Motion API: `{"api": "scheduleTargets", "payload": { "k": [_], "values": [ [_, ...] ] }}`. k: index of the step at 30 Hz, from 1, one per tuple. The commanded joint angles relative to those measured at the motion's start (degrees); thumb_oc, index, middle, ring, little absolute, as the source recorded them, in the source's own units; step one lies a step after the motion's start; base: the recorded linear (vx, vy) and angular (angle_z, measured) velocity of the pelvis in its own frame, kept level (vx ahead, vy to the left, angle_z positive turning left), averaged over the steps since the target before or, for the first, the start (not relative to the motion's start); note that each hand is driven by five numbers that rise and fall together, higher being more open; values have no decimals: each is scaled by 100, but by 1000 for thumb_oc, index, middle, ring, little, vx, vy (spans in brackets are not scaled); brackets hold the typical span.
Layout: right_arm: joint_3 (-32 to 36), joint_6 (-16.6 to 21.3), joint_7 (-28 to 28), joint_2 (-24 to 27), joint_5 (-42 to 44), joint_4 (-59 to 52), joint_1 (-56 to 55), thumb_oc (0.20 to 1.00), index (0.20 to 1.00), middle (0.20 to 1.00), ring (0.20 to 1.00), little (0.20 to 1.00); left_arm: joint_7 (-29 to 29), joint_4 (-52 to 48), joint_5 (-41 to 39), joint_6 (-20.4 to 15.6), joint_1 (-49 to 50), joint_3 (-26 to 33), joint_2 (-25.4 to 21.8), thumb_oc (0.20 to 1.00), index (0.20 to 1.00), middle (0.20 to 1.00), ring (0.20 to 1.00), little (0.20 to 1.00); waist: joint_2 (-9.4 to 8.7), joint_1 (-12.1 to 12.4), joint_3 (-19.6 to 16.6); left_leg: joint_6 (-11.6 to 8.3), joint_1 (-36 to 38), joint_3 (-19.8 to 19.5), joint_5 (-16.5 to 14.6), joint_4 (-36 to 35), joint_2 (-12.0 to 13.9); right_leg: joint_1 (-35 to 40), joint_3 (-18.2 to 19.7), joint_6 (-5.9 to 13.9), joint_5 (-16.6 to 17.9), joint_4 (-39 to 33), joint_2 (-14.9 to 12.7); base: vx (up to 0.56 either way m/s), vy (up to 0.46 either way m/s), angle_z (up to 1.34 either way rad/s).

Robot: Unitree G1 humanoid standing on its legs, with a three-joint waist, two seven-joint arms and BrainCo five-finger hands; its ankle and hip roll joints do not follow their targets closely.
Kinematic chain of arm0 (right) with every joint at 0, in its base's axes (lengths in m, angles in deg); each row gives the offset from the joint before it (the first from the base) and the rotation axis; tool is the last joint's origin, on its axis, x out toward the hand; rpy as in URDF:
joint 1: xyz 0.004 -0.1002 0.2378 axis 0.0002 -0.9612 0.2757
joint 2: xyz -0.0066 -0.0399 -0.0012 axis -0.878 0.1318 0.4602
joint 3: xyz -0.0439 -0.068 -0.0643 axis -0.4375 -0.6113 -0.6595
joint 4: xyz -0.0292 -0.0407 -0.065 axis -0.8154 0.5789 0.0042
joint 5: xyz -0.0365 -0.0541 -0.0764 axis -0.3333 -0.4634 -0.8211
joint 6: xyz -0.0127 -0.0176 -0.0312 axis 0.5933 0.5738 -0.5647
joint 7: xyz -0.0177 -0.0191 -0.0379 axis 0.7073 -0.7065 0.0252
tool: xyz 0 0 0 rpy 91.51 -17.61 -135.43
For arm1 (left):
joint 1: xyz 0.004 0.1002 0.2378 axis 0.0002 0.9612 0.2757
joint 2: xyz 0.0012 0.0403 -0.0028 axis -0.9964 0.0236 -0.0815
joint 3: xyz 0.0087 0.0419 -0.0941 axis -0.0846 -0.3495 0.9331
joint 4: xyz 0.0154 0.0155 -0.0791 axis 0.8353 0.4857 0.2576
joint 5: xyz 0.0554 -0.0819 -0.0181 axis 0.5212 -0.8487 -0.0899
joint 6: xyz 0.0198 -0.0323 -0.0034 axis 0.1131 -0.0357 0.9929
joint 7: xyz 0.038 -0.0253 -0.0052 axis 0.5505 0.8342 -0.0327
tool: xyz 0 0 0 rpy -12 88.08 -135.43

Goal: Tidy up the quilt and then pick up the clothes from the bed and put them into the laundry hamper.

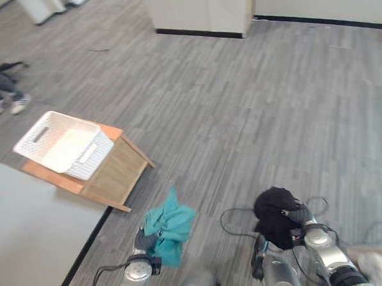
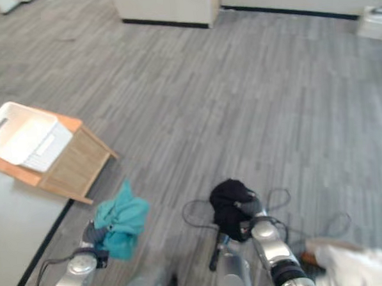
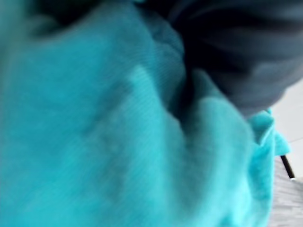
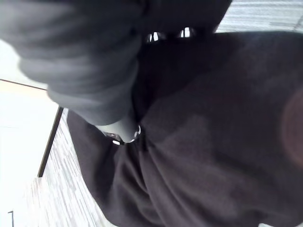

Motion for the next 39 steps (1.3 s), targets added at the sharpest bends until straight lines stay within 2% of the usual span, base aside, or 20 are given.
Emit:
{"api": "scheduleTargets", "payload": {
  "k": [1, 4, 6, 10, 12, 14, 16, 18, 19, 22, 24, 25, 27, 29, 32, 34, 36, 37, 38, 39],
  "values": [
    [-161, 239, 126, 230, -75, -402, 453, 200, 200, 200, 200, 200, -84, -531, -47, -311, -532, 205, -378, 200, 200, 200, 200, 200, -143, 110, 407, 114, -51, 307, -46, -849, 108, 1092, -146, 1110, -397, -779, -306, 539, 29, -86],
    [-173, 244, 102, 239, -176, -314, 375, 200, 200, 200, 200, 200, -46, -504, -17, -309, -371, 254, -342, 200, 200, 200, 200, 200, -111, 327, 206, 285, 24, 578, -65, -3109, 235, 1492, -181, 1263, -601, -999, -206, 524, 100, -41],
    [-197, 259, 89, 264, -287, -238, 296, 200, 200, 200, 200, 200, -39, -439, -5, -335, -341, 258, -322, 200, 200, 200, 200, 200, -51, 399, 127, 227, -10, 1038, 428, -4266, 594, 1846, -352, 1334, -824, -1089, -63, 516, 143, -42],
    [-253, 197, -55, 263, -543, -377, 39, 200, 200, 200, 200, 200, -38, -298, -11, -287, -344, 297, -228, 200, 200, 200, 200, 200, -188, 383, -53, 279, -6, 2029, 747, -4737, 998, 2358, -758, 1499, -1076, -1000, -103, 496, 134, -57],
    [-262, 176, -169, 198, -664, -440, -25, 200, 200, 200, 200, 200, 1, -316, -18, -253, -319, 296, -255, 200, 200, 200, 200, 200, -311, 453, -193, 431, 65, 1915, 696, -4734, 813, 2296, -788, 1601, -1076, -564, -343, 469, 216, 15],
    [-251, 165, -283, 154, -740, -473, -31, 200, 200, 200, 200, 200, 49, -259, -16, -187, -304, 277, -297, 200, 200, 200, 200, 200, -488, 539, -214, 701, 194, 1867, 454, -4642, 527, 2052, -757, 1824, -604, 688, -863, 477, 296, 87],
    [-200, 142, -369, 111, -776, -695, -157, 200, 200, 200, 200, 200, 61, -302, 25, -136, -285, 264, -314, 200, 200, 200, 200, 200, -426, 433, -134, 1017, 634, 1674, 222, -4765, 250, 1573, -471, 1947, 391, 2209, -1310, 396, 314, 137],
    [-159, 169, -394, 137, -773, -861, -229, 200, 200, 200, 200, 200, 49, -291, 37, -110, -297, 254, -338, 200, 200, 200, 200, 200, -366, 338, -90, 1117, 861, 1468, 168, -4918, 177, 1188, -94, 1896, 536, 2844, -1316, 421, 172, 172],
    [-54, 207, -399, 155, -707, -1076, -312, 200, 200, 200, 200, 200, 5, -259, 123, -86, -339, 251, -361, 200, 200, 200, 200, 200, -180, 157, -43, 1157, 1196, 1086, 145, -5158, 184, 708, 206, 1786, 493, 3328, -1227, 660, 134, 181],
    [14, 260, -457, 206, -601, -1371, -383, 200, 200, 200, 200, 200, -44, -205, 273, -111, -418, 175, -412, 200, 200, 200, 200, 200, -145, -59, 31, 1063, 1590, 324, -57, -5231, 102, 149, 328, 1597, 20, 2672, -1154, 532, -70, 167],
    [77, 305, -466, 252, -506, -1535, -423, 200, 200, 200, 200, 200, -82, -195, 258, -146, -411, 192, -380, 200, 200, 200, 200, 200, -206, -197, 23, 919, 1888, -215, -260, -5331, 47, -92, 366, 1525, -215, 1434, -822, 667, -232, 220],
    [158, 329, -429, 266, -431, -1604, -452, 200, 200, 200, 200, 200, -83, -220, 249, -154, -380, 250, -325, 200, 200, 200, 200, 200, -273, -327, -6, 784, 2238, -684, -481, -5440, 10, -246, 404, 1641, 55, -36, -524, 657, -225, 215],
    [130, 319, -434, 270, -427, -1566, -431, 200, 200, 200, 200, 200, -92, -192, 273, -165, -360, 293, -304, 200, 200, 200, 200, 200, -250, -457, -37, 754, 2434, -878, -557, -5546, 40, -326, 433, 1739, 319, -571, -378, 553, -125, 177],
    [66, 290, -432, 212, -424, -1493, -368, 200, 200, 200, 200, 200, -130, -68, 323, -171, -336, 344, -263, 200, 200, 200, 200, 200, -235, -569, -82, 713, 2751, -1161, -794, -5502, 12, -573, 576, 1864, 526, -909, -225, 603, -78, 181],
    [-9, 286, -497, 179, -464, -1489, -333, 200, 200, 200, 200, 200, -77, -62, 302, -193, -241, 365, -228, 200, 200, 200, 200, 200, -237, -596, -121, 707, 2949, -1327, -994, -5256, -54, -494, 696, 1785, 543, -751, -218, 484, -119, 104],
    [-116, 351, -638, 166, -226, -1550, -389, 200, 200, 200, 200, 200, -19, 93, 314, -170, -83, 354, -84, 200, 200, 200, 200, 200, -69, -596, -244, 412, 2855, -1336, -647, -3945, -169, -140, 885, 1544, 369, -321, -127, 700, -156, 56],
    [-86, 400, -672, 166, -48, -1614, -422, 200, 200, 200, 200, 200, -26, -22, 304, -173, 15, 440, -104, 200, 200, 200, 200, 200, -106, -507, -172, -77, 2113, -931, 196, -2445, -302, 307, 705, 1410, 186, -399, -240, 393, -106, 94],
    [-89, 405, -649, 189, -48, -1624, -425, 200, 200, 200, 200, 200, -34, -41, 274, -179, 53, 486, -89, 200, 200, 200, 200, 200, -173, -461, -125, -209, 1756, -547, 338, -1716, -291, 549, 654, 1330, 103, -478, -270, 359, -229, 67],
    [-93, 432, -570, 249, -88, -1639, -357, 200, 200, 200, 200, 200, -55, -91, 164, -214, 53, 560, -120, 200, 200, 200, 200, 200, -325, -357, -68, -254, 1185, -12, 381, -1142, -131, 868, 486, 1263, 16, -678, -352, 380, -245, 27],
    [-96, 403, -561, 245, -71, -1614, -329, 200, 200, 200, 200, 200, -57, -105, 109, -228, 47, 599, -128, 200, 200, 200, 200, 200, -396, -304, -73, -79, 861, 343, 286, -1027, 31, 1018, 410, 1235, -29, -786, -405, 415, -227, 15]
  ]
}}
